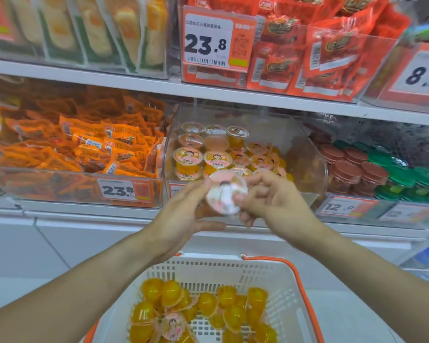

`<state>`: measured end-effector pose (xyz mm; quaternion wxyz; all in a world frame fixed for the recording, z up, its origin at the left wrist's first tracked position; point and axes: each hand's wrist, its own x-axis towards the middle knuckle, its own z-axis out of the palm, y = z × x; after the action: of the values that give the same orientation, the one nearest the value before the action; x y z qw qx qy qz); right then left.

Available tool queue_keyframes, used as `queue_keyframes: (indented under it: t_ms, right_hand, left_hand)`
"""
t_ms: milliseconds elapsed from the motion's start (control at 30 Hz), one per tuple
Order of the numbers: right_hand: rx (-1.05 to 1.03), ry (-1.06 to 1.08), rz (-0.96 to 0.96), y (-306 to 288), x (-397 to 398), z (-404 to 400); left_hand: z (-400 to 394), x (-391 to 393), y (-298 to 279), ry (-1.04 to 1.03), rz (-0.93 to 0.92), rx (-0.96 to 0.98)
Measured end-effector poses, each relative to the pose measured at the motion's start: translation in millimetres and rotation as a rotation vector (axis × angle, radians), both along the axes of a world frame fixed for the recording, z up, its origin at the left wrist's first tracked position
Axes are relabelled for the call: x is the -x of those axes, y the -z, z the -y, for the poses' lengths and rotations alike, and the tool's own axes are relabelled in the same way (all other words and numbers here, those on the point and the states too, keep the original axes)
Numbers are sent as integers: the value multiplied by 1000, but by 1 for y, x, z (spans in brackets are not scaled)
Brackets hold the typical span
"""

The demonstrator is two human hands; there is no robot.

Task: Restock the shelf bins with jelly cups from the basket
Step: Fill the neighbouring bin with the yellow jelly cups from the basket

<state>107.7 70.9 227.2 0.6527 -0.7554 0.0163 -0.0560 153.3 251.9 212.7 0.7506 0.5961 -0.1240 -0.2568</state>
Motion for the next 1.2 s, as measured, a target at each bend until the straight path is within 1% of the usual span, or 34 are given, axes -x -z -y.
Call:
queue_keyframes:
  t_ms: [67, 133, 200, 300, 400, 467, 633, 800, 833, 867, 900, 933, 967, 1000, 1033, 1067, 1133, 1167, 1200]
  right_hand:
    - [-56, 161, 26, -14, -16, 15]
    - [-105, 288, -15, -23, -44, 36]
    - [-76, 369, -83, -23, -79, 56]
    - [-40, 465, -206, -9, -129, 74]
    - [26, 485, -324, 7, -162, 80]
    - [87, 483, -360, 15, -174, 80]
    - [126, 470, -369, 26, -189, 78]
    - [121, 518, -358, 32, -196, 75]
    - [157, 526, -366, 33, -195, 75]
    - [250, 531, -372, 32, -192, 75]
    - [395, 535, -359, 28, -187, 74]
    - [544, 550, -312, 21, -179, 72]
    - [647, 582, -204, 13, -168, 69]
    - [694, 611, -54, 3, -153, 62]
    - [669, 634, 121, -6, -133, 51]
    - [589, 653, 305, -14, -111, 38]
    - [422, 655, 600, -14, -67, 11]
    - [389, 636, 688, -3, -48, -2]
    - [375, 602, 721, 16, -31, -13]
  left_hand:
    - [-3, -6, 2, -97, 11, -73]
    - [-6, -12, 8, -162, 75, -181]
    - [-7, -15, 11, -188, 129, -225]
    - [-6, -19, 13, -190, 157, -255]
    - [-6, -20, 16, -170, 165, -268]
    - [-7, -22, 18, -164, 172, -275]
    - [-6, -25, 22, -176, 187, -292]
    - [-6, -26, 24, -178, 191, -274]
    - [-6, -26, 25, -177, 198, -277]
    - [-6, -26, 25, -170, 204, -282]
    - [-6, -25, 26, -168, 217, -284]
    - [-6, -24, 26, -178, 238, -283]
    - [-7, -23, 26, -192, 270, -273]
    - [-8, -21, 25, -203, 304, -260]
    - [-10, -19, 24, -204, 335, -252]
    - [-10, -17, 25, -190, 365, -261]
    - [-10, -12, 32, -79, 402, -359]
    - [-9, -8, 39, 8, 416, -438]
    - [-7, -5, 47, 93, 436, -529]
